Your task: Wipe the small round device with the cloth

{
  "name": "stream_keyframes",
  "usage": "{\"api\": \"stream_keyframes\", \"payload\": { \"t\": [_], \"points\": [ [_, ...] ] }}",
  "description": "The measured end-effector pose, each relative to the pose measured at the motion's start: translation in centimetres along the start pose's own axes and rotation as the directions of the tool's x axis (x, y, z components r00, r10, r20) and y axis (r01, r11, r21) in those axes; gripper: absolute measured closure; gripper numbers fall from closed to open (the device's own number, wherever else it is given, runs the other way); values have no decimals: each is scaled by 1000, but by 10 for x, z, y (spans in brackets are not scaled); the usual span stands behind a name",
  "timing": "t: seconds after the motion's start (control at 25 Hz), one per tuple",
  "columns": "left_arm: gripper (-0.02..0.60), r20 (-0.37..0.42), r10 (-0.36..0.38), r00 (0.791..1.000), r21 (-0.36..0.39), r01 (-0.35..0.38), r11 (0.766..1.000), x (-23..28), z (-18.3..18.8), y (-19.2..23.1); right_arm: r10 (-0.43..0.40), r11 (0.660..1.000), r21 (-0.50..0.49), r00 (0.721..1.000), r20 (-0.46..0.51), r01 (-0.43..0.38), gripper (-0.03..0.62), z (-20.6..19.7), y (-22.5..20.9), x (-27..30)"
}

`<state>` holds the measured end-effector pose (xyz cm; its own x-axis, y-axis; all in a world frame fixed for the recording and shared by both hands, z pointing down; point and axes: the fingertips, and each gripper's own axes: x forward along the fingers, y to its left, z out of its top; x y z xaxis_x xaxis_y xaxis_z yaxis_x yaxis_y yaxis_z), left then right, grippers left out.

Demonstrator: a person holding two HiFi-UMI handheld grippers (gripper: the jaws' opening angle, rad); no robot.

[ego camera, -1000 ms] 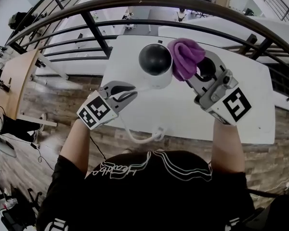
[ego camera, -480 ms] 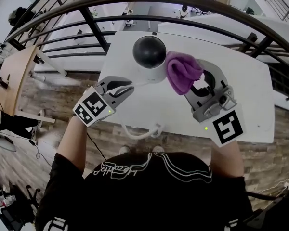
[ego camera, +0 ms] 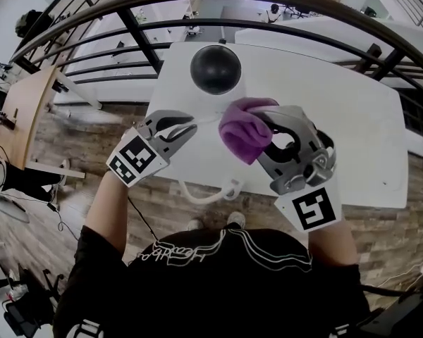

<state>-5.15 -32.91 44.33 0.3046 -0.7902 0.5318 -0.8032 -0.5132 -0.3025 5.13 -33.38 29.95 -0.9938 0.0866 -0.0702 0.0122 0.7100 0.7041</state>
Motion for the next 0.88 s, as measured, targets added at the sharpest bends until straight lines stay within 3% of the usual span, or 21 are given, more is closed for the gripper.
{"api": "stream_keyframes", "payload": {
  "t": [0.56, 0.72, 0.88],
  "points": [
    [508, 79, 69, 994, 21, -71, 997, -1, 1, 0, 83, 993, 94, 991, -103, -73, 536, -28, 52, 0],
    [457, 127, 93, 988, 33, -98, 995, -4, 3, 5, 79, 978, 202, 989, -126, -52, 536, -29, 58, -7],
    [445, 200, 114, 973, 26, -122, 992, -30, 29, 7, 53, 945, 326, 981, -189, 12, 534, -19, 56, -21]
  ]
}}
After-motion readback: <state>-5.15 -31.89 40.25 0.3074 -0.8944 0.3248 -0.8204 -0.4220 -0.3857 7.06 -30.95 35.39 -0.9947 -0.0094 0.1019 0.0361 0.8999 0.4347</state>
